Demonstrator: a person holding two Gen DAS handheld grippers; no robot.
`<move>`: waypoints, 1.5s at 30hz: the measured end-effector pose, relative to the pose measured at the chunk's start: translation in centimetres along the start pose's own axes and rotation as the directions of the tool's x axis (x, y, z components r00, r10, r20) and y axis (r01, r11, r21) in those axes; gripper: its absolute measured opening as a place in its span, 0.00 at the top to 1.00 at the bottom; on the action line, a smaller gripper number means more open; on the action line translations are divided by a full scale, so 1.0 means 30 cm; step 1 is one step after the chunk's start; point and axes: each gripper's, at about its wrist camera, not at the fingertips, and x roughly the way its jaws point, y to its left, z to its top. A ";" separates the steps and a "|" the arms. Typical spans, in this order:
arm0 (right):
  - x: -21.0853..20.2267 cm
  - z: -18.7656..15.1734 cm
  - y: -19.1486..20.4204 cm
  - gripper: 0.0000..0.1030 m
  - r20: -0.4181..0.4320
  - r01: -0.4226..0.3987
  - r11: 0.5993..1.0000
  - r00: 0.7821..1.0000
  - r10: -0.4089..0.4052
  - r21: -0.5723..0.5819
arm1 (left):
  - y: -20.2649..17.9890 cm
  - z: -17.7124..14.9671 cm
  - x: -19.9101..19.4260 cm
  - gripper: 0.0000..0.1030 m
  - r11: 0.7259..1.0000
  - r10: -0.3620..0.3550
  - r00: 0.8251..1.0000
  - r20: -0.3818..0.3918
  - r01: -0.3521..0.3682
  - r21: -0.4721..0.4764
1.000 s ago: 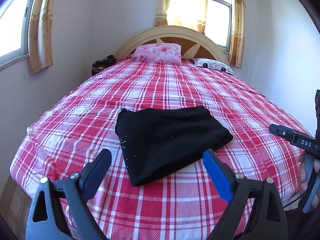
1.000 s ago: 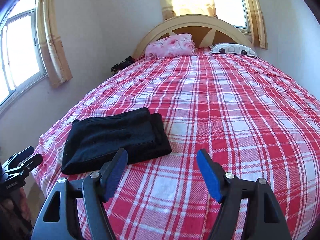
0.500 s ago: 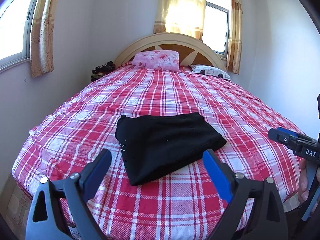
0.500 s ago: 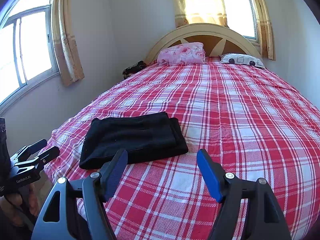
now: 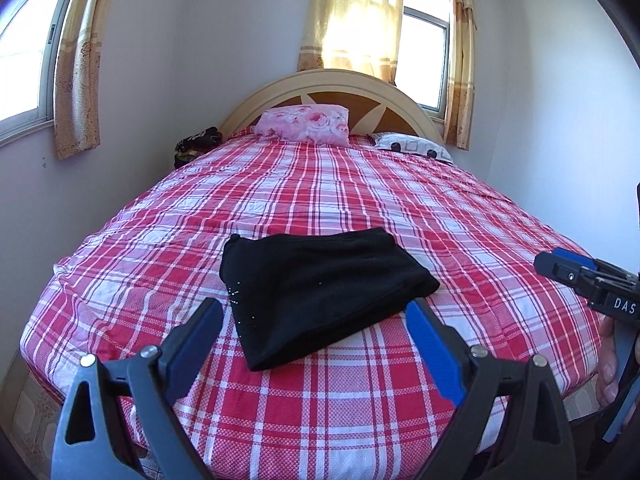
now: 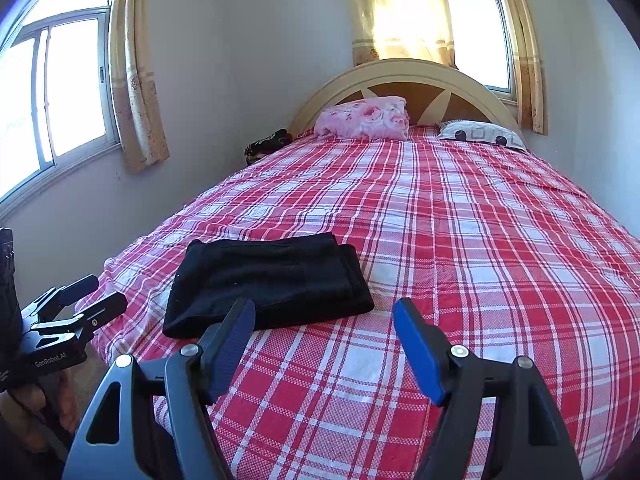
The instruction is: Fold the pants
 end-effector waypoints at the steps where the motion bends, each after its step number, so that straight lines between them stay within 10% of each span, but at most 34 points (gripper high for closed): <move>1: -0.009 0.002 0.003 0.29 0.005 0.001 1.000 1.000 -0.001 -0.002 | 0.000 0.000 -0.001 0.08 1.000 -0.001 1.000 0.001 0.001 0.000; 45: -0.057 -0.005 0.029 0.29 0.040 0.009 0.999 0.999 -0.007 -0.032 | 0.026 0.024 -0.025 0.00 0.999 0.034 0.999 0.006 -0.034 -0.026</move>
